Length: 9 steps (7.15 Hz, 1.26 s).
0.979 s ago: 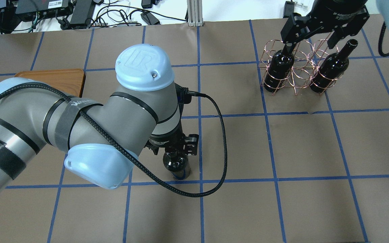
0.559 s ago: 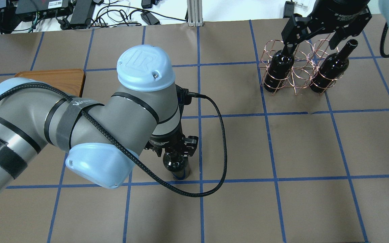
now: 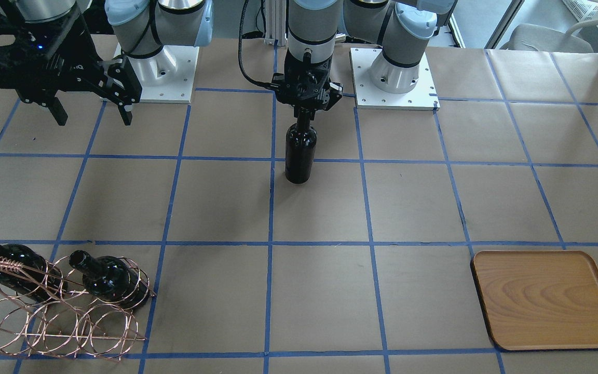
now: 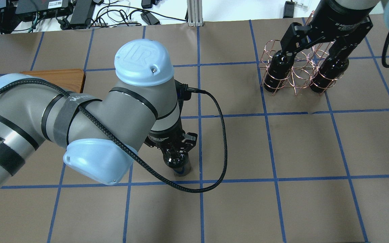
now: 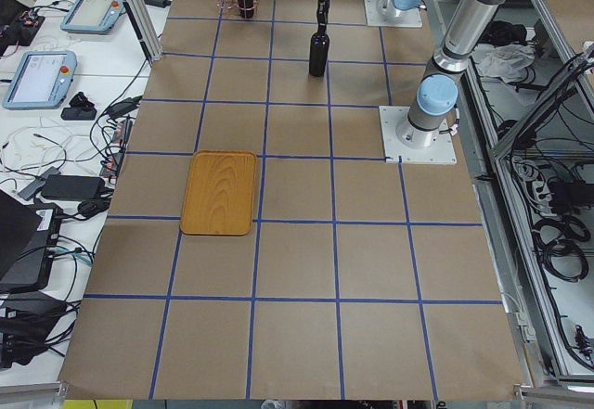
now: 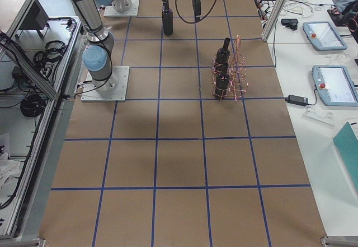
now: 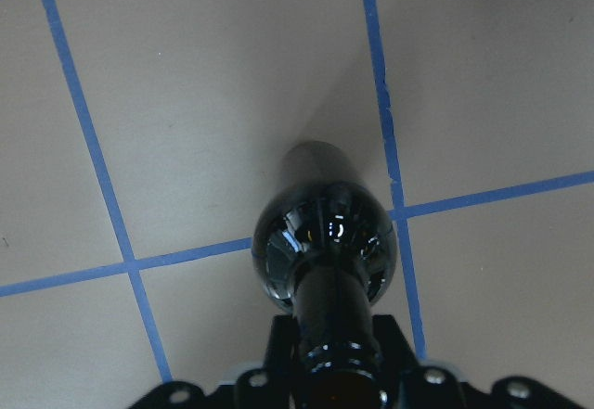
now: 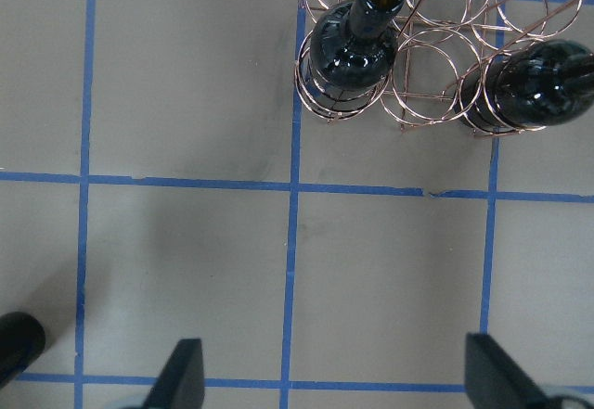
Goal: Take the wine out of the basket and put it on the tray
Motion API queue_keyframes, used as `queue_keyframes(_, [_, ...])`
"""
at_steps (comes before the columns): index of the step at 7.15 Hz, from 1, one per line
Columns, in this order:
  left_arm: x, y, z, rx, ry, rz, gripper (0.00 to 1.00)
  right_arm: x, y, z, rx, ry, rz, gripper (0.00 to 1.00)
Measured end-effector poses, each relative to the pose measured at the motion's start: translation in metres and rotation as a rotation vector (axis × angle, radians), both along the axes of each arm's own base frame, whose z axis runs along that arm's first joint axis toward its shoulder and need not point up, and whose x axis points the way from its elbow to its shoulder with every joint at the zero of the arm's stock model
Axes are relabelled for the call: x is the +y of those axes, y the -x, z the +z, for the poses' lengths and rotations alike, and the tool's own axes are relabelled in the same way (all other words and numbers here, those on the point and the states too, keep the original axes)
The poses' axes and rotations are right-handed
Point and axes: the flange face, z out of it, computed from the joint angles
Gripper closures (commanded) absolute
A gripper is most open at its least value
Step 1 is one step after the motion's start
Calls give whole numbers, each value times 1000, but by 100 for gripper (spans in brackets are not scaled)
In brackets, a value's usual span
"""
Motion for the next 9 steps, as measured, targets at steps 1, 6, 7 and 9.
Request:
queue_keyframes(1, [-9, -4, 14, -2, 27, 0, 100, 5, 0, -1, -1, -22, -19, 0])
queue_keyframes(6, [-138, -158, 88, -11, 129, 94, 100, 10, -1, -2, -18, -49, -100, 0])
queue_keyframes(7, [-163, -200, 98, -15, 126, 102, 100, 10, -2, -1, -19, -48, -100, 0])
queue_keyframes(9, [-205, -290, 105, -20, 108, 119, 100, 10, -2, 2, -19, -44, -99, 0])
